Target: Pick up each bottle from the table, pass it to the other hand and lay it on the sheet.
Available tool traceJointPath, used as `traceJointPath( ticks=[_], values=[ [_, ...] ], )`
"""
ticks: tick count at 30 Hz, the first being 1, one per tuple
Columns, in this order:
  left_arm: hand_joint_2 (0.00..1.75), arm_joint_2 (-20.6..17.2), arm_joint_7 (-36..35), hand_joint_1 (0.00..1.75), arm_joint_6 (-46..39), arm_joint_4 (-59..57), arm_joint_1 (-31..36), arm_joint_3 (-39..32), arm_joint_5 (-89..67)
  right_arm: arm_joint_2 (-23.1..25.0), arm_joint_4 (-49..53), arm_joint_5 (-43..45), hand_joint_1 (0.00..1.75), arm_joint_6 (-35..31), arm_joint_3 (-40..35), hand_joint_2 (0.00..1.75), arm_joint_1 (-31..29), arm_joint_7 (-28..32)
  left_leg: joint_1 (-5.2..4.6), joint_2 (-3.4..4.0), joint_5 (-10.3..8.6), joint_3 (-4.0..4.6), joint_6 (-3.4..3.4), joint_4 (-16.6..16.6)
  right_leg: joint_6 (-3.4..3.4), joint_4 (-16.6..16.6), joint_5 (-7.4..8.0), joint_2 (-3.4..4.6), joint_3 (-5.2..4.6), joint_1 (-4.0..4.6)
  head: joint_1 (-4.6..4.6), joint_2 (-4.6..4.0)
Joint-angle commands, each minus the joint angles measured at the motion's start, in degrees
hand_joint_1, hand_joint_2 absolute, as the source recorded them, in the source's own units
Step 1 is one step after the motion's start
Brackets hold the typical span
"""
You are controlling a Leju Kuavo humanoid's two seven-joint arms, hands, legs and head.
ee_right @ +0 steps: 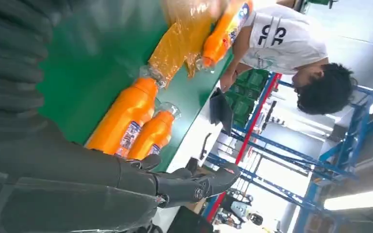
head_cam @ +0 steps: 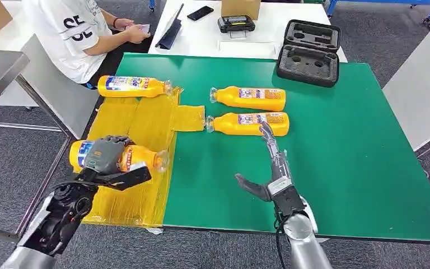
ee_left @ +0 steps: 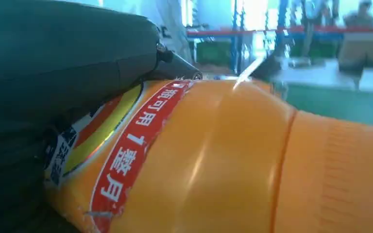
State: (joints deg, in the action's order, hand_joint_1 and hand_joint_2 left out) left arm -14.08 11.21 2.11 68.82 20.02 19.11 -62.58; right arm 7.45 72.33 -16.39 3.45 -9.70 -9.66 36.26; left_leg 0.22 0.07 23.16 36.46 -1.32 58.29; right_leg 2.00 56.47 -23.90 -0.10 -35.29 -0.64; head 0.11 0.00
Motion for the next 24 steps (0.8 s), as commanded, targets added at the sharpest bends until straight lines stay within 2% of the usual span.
traceJointPath(
  ticks=[1, 2, 6, 13, 19, 24],
  values=[
    [1.75, -0.10, 1.46, 1.50, 4.22, -20.04, 12.79, 10.51, 0.65, 0.25, -0.67, 0.82, 0.00, 0.40, 2.01, 1.75, -0.43, 0.11, 0.04, -0.25, 0.07, -0.35, 0.08, -0.06, -0.09, -0.04, -0.16, -0.24, 0.41, 0.04, -0.02, 0.00],
    [1.75, 0.38, 1.49, 1.59, 4.50, -21.99, 14.05, 12.37, 0.59, 0.19, -1.21, 0.81, 0.00, 0.39, 1.91, 1.75, -0.69, 0.11, 0.02, -0.28, 0.02, -0.25, 0.08, -0.05, -0.06, -0.03, -0.12, -0.27, 0.33, 0.02, 0.00, 0.00],
    [1.75, 0.52, 1.73, 1.64, 7.98, -26.46, 18.11, 15.88, 0.37, 0.25, -3.58, 0.91, 0.00, 0.53, 1.47, 1.75, -2.08, 0.11, 0.03, -0.23, -0.01, -0.16, 0.08, -0.03, -0.04, -0.02, -0.09, -0.22, 0.23, 0.02, 0.00, 0.00],
    [1.75, 0.52, 1.73, 1.64, 7.98, -26.46, 18.11, 15.88, 0.37, 0.25, -3.58, 0.91, 0.00, 0.53, 1.47, 1.75, -2.08, 0.11, 0.03, -0.23, -0.01, -0.16, 0.08, -0.03, -0.04, -0.02, -0.09, -0.22, 0.23, 0.02, 0.00, 0.00],
    [1.75, -0.28, 2.63, 1.55, 10.59, -30.66, 22.46, 17.85, 1.23, 0.53, -6.02, 0.90, 0.00, 0.51, 0.60, 1.75, -3.19, 0.11, 0.07, -0.28, 0.09, -0.37, 0.11, 0.00, -0.08, -0.02, -0.19, -0.27, 0.47, 0.06, -0.02, 0.00],
    [1.75, -0.25, 2.56, 1.55, 10.52, -30.72, 22.24, 17.94, 1.18, 0.48, -6.00, 0.91, 0.00, 0.53, 0.61, 1.75, -3.17, 0.12, 0.03, -0.03, 0.02, -0.13, 0.09, -0.02, -0.04, -0.01, -0.04, 0.00, 0.16, 0.04, 0.02, 0.00]
  ],
)
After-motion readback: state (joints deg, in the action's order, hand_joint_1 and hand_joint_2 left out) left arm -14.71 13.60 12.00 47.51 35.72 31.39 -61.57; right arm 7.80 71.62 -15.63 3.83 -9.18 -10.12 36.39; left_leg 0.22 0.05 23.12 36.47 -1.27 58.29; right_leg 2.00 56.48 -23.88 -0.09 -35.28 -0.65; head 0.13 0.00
